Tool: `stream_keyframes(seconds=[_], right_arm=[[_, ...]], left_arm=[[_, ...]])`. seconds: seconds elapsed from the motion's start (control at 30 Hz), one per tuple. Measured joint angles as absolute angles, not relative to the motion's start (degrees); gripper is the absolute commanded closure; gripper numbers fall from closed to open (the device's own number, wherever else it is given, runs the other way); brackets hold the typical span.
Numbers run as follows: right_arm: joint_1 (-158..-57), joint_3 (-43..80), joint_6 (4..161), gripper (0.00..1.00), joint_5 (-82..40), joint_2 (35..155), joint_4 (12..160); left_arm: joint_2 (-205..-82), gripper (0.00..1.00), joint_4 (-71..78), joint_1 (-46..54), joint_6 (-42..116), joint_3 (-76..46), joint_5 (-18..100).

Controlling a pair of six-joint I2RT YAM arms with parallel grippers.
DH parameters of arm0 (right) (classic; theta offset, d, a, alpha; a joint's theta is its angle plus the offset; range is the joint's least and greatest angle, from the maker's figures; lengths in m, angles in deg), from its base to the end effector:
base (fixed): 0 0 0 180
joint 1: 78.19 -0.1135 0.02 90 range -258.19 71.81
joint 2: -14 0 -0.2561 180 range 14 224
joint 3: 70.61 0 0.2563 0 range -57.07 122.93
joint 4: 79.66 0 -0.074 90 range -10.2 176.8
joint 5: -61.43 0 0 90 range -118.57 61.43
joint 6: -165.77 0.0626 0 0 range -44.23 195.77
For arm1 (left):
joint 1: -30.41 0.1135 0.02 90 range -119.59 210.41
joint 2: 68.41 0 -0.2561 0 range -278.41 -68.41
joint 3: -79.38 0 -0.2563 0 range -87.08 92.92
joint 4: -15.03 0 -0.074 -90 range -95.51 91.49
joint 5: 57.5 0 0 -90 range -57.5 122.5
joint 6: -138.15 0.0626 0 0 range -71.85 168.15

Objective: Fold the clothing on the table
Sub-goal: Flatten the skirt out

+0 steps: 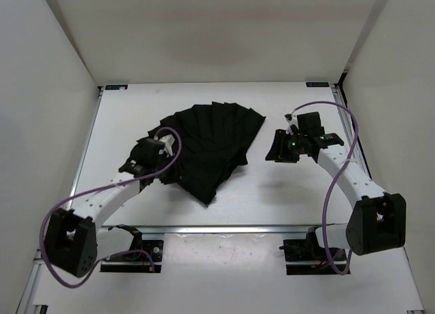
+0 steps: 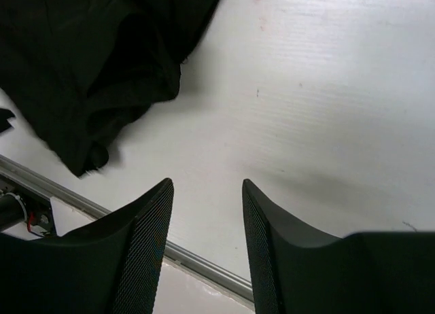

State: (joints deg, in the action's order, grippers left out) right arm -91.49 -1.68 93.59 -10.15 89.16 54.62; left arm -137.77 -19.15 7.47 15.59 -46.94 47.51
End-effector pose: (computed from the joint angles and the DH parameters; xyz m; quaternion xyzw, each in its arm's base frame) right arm 0.2790 0.0863 0.2282 -0.0153 0.9345 0.2321 0.2694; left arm 0.2360 -0.1175 0.1811 -0.0334 0.9317 -0.2670 0.2440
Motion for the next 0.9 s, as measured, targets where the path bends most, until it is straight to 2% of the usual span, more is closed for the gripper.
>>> stream_keyframes(seconds=[0.03, 0.1, 0.27, 0.47, 0.73, 0.9], right_arm=[[-91.8, -1.0, 93.6, 0.49, -10.2, 89.4, 54.6], [-92.7, 0.5, 93.5, 0.50, -10.3, 90.5, 54.5], [-95.9, 3.5, 93.3, 0.50, -10.1, 95.6, 54.4], [-98.5, 6.7, 93.1, 0.50, -9.9, 99.7, 53.8], [-98.4, 8.0, 92.0, 0.50, -10.0, 99.8, 53.1], [-98.7, 8.0, 91.8, 0.51, -10.2, 99.8, 52.1]], left_arm=[[-135.8, 0.50, -20.5, 7.9, 15.3, -49.3, 47.3], [-131.2, 0.44, -23.2, 9.9, 15.4, -52.6, 46.7], [-125.3, 0.41, -25.4, 15.3, 16.0, -53.4, 46.4], [-121.4, 0.44, -20.6, 10.8, 10.1, -61.2, 48.6], [-122.9, 0.43, -12.4, 8.0, 1.5, -70.0, 48.6], [-130.7, 0.42, -0.1, 4.5, -3.0, -71.1, 46.5]])
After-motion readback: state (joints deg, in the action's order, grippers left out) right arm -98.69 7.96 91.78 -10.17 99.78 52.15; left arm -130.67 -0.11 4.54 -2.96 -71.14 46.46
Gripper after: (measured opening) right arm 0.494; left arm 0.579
